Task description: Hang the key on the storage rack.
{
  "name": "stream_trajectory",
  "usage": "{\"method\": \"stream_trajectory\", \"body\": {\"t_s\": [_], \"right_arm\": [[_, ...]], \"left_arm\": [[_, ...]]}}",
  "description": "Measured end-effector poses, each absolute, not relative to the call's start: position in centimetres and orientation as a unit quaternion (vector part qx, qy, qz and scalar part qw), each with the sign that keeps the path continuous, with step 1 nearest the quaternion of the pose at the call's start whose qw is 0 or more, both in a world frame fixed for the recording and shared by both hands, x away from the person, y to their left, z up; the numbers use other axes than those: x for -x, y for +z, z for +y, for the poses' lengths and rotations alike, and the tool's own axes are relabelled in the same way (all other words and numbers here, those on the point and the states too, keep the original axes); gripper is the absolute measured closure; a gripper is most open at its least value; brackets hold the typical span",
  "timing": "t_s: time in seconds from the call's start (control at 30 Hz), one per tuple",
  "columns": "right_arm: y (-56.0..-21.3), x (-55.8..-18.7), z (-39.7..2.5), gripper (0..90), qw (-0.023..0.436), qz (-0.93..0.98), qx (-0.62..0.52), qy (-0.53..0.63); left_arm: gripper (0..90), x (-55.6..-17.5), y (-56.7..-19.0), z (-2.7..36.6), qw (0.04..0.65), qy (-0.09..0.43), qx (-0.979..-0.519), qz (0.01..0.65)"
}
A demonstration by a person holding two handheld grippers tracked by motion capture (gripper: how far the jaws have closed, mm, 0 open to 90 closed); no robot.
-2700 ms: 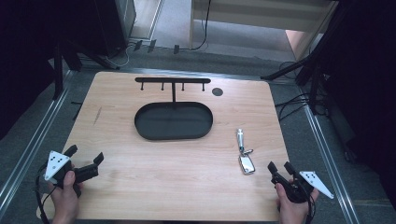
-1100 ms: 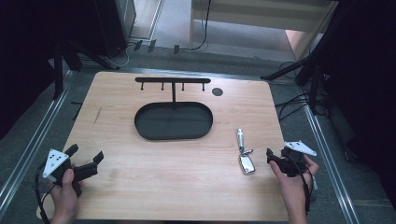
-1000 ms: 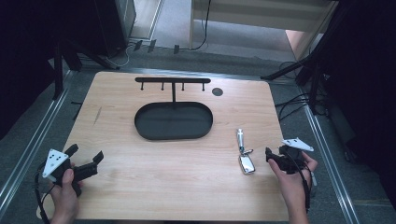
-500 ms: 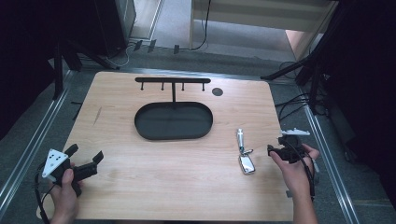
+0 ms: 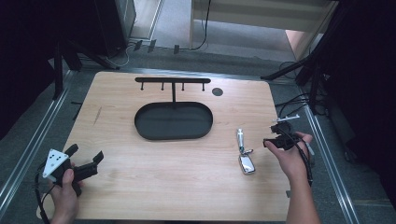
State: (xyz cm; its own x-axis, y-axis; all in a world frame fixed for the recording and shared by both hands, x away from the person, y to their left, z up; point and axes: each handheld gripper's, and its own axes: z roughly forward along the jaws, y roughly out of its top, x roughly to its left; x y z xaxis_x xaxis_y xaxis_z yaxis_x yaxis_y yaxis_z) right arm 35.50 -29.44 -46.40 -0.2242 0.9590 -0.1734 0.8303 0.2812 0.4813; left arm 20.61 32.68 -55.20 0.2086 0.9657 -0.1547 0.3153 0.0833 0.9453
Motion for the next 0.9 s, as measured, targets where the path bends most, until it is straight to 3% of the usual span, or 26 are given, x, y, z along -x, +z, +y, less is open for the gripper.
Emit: {"method": "stream_trajectory", "body": {"t_s": [0.17,0.53,0.7,0.9], "right_arm": [[-46.2,-36.4,-27.9,36.5,0.212,0.781,-0.572,0.131],[-47.3,-37.9,-24.9,50.0,0.169,0.807,-0.553,0.119],[-47.7,-38.3,-24.3,57.3,0.126,0.805,-0.565,0.129],[-48.1,-38.5,-23.4,59.5,0.106,0.803,-0.572,0.124]], "left_arm": [[0.0,-20.6,-55.2,32.7,0.503,0.324,-0.593,0.539],[0.0,-20.6,-55.2,32.7,0.502,0.323,-0.594,0.539],[0.0,-20.6,-55.2,32.7,0.502,0.323,-0.594,0.539],[0.0,-20.6,-55.2,32.7,0.502,0.323,-0.594,0.539]]}}
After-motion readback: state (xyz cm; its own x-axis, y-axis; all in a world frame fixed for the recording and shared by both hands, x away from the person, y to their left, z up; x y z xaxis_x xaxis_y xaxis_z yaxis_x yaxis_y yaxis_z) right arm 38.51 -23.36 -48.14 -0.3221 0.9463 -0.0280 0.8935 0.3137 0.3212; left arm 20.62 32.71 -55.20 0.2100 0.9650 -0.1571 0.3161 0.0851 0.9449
